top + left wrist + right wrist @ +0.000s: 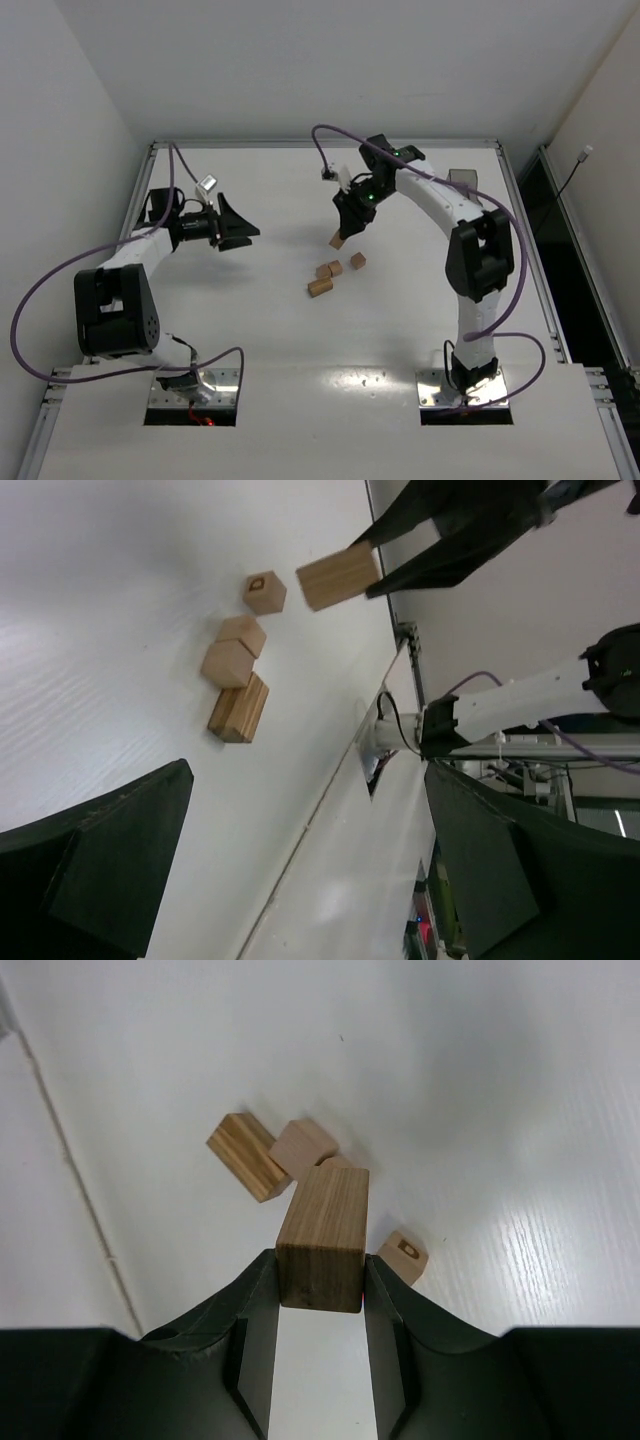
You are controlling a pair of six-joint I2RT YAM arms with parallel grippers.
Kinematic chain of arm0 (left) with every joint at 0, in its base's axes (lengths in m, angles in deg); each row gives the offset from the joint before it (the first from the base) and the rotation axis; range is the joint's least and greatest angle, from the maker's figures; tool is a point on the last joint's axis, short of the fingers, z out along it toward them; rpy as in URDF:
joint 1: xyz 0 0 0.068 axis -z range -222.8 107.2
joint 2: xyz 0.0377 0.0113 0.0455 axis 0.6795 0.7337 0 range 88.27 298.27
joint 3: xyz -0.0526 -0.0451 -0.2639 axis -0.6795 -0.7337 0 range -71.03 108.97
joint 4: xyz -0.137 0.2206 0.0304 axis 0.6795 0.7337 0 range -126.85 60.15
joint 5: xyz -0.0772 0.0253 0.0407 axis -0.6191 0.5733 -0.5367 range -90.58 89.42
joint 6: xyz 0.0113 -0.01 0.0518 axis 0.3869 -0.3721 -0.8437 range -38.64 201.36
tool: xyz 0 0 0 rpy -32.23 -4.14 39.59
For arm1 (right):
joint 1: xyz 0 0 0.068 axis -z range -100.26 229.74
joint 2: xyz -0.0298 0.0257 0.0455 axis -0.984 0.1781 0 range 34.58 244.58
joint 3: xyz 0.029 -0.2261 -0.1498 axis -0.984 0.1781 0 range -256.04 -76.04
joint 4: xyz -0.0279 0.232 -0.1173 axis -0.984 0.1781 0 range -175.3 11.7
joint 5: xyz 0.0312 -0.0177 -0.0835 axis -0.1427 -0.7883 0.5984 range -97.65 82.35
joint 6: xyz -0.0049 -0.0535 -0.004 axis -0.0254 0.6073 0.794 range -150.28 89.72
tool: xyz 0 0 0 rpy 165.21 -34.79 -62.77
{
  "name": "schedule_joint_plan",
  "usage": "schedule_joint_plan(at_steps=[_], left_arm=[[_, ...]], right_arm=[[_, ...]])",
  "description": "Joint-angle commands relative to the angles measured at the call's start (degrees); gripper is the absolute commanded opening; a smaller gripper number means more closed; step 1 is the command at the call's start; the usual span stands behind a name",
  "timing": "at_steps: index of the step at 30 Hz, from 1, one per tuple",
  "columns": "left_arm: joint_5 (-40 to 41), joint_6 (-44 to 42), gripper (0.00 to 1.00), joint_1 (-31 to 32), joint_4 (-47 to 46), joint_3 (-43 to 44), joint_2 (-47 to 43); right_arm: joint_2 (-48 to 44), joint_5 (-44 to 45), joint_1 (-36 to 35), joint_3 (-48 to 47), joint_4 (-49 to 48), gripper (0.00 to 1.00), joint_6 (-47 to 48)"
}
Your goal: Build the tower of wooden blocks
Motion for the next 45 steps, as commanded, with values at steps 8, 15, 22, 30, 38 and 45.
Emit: schedule_joint_plan(at_steps=[8, 15, 22, 30, 38, 45], left_arm=[[24.23, -7.98, 1.00, 1.19, 14.52, 13.83, -3.18], [29.39, -11.35, 1.00, 1.20, 18.25, 19.04, -2.48], [30.09, -11.34, 1.00, 1.20, 18.24, 17.81, -2.48], [29.48, -11.51, 1.00, 1.72, 16.92, 18.94, -1.25], [34.05, -15.04, 1.00, 1.72, 19.21, 19.04, -2.39], [34.57, -14.51, 1.00, 1.72, 17.89, 17.98, -2.39]], right_arm=[[3.67, 17.05, -6.37, 0.49, -9.13, 0.00, -3.72], [4.99, 22.07, -9.71, 5.58, -12.99, 0.00, -3.11], [0.09, 10.83, -10.77, 11.37, -5.44, 0.00, 2.95], [-1.96, 14.22, -12.09, 10.78, -8.41, 0.00, 0.60], [5.17, 23.12, -12.09, -2.84, -6.93, 0.00, -1.79], [9.21, 26.99, -12.09, -7.95, -0.43, 0.00, 2.16]])
